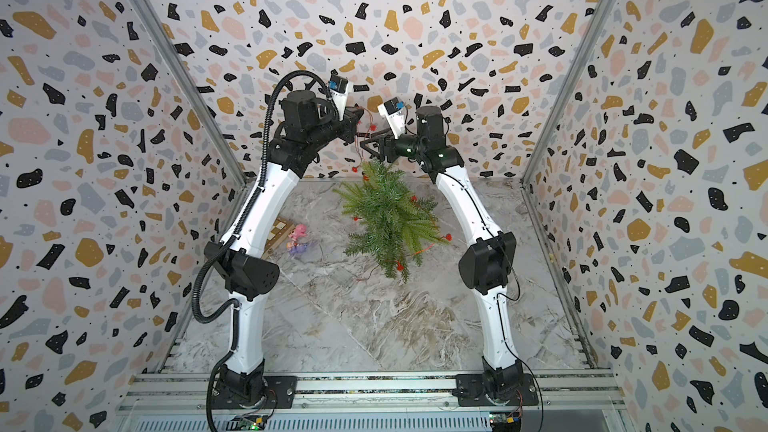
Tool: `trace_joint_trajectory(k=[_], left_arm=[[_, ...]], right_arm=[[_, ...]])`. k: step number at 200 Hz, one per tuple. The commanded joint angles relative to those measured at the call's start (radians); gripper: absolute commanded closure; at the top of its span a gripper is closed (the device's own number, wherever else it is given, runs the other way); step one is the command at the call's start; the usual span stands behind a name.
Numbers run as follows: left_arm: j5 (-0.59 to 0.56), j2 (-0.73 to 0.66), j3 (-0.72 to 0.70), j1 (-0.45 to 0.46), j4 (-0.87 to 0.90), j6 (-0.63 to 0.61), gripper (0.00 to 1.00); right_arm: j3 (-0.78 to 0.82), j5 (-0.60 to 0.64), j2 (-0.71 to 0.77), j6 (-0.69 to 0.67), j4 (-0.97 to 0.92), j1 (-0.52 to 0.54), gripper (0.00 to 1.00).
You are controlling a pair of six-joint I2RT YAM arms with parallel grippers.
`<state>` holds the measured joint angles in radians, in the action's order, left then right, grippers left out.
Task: Remove string lights from the small christmas tree
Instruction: Remove the light string from the Christmas tree.
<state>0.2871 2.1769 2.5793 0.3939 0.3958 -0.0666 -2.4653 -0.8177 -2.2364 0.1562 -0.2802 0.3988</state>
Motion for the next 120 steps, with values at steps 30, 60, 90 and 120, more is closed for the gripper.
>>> trace_joint_trajectory(k=[30, 60, 90, 120], left_arm=[[0.014, -0.065, 0.001, 0.007, -0.017, -0.029, 1.00], [0.015, -0.074, 0.008, 0.008, -0.005, -0.039, 1.00], [0.024, -0.081, 0.008, 0.011, -0.002, -0.043, 1.00], [0.026, -0.087, 0.007, 0.014, 0.007, -0.053, 1.00]], right_arm=[[-0.046, -0.001, -0.008, 0.063, 0.074, -0.005, 0.54], [-0.049, -0.015, -0.012, 0.080, 0.091, -0.005, 0.54], [-0.050, -0.027, -0.012, 0.092, 0.097, -0.002, 0.45], [-0.051, -0.025, -0.013, 0.095, 0.099, 0.003, 0.46]])
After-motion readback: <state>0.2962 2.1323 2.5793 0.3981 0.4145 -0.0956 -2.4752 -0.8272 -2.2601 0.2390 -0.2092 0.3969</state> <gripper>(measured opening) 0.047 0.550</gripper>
